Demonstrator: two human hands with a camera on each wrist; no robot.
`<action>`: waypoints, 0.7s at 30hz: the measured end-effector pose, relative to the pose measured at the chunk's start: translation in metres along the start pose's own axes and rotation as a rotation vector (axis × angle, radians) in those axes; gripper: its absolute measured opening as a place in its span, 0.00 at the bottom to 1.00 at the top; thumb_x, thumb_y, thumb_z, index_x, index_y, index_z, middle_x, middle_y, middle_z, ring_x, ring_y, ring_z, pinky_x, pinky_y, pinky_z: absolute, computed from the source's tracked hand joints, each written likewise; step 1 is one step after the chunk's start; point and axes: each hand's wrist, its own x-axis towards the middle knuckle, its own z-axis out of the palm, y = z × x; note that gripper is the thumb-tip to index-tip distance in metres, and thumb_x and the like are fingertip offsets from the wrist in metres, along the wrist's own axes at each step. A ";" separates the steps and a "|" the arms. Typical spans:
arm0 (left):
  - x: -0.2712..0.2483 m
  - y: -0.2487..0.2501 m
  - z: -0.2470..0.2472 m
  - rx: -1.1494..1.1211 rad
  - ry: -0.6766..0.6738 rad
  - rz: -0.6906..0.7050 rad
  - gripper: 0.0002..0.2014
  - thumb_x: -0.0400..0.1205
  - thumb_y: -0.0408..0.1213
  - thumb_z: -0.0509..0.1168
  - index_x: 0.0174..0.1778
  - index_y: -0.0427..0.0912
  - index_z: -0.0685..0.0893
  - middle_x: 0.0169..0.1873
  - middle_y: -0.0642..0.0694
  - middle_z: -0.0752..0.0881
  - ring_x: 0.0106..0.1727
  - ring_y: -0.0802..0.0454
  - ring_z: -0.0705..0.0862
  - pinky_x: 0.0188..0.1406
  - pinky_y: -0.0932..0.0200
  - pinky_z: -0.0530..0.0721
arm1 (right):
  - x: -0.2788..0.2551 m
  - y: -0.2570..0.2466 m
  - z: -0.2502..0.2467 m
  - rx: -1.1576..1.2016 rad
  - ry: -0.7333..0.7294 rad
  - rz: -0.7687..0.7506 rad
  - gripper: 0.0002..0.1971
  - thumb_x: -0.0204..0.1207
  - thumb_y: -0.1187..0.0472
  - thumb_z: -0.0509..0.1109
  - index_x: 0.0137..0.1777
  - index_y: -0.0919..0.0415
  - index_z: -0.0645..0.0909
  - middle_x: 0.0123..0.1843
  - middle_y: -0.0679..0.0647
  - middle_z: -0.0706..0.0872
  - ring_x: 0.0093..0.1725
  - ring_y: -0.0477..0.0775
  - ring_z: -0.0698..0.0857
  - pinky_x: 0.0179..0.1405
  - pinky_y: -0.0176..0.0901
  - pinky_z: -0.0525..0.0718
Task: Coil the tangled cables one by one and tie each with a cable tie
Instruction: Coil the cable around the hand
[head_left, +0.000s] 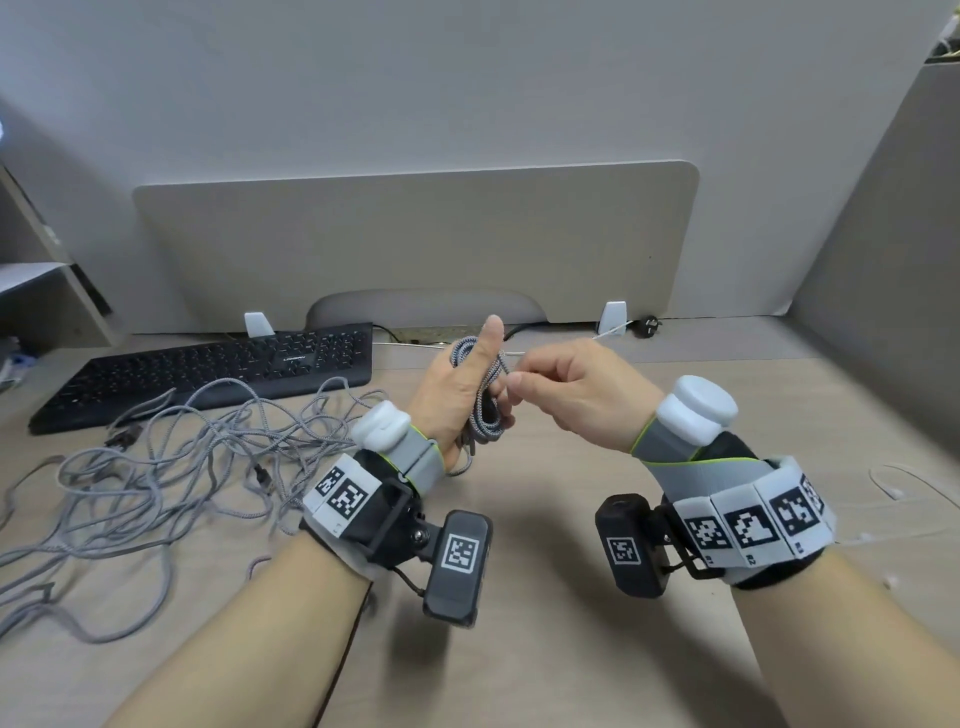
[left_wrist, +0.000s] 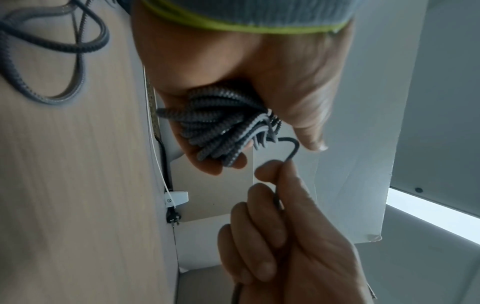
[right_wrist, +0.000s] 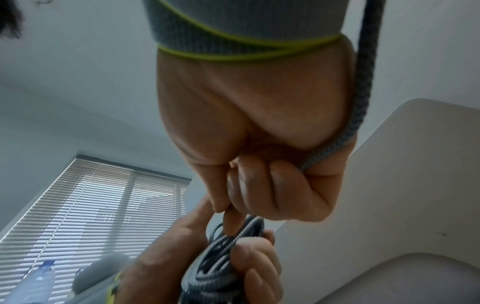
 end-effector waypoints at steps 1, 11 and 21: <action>0.000 0.001 -0.001 0.009 0.001 0.007 0.33 0.70 0.68 0.72 0.45 0.38 0.75 0.27 0.40 0.75 0.23 0.46 0.77 0.23 0.58 0.79 | 0.000 -0.001 0.002 -0.026 -0.013 -0.008 0.15 0.85 0.62 0.64 0.37 0.63 0.84 0.18 0.36 0.76 0.20 0.41 0.71 0.23 0.27 0.67; 0.019 0.022 -0.041 -0.042 0.339 0.197 0.11 0.68 0.25 0.70 0.37 0.40 0.75 0.21 0.45 0.81 0.24 0.46 0.80 0.29 0.55 0.78 | 0.006 0.007 0.011 -0.094 0.012 0.083 0.12 0.85 0.57 0.62 0.44 0.57 0.86 0.25 0.47 0.69 0.24 0.47 0.67 0.26 0.39 0.68; 0.016 0.038 -0.059 0.058 0.289 0.232 0.14 0.59 0.24 0.68 0.37 0.41 0.77 0.23 0.42 0.80 0.29 0.40 0.80 0.36 0.47 0.77 | 0.007 0.022 -0.003 -0.032 -0.009 0.198 0.10 0.84 0.59 0.64 0.44 0.60 0.85 0.24 0.50 0.72 0.24 0.54 0.69 0.24 0.39 0.70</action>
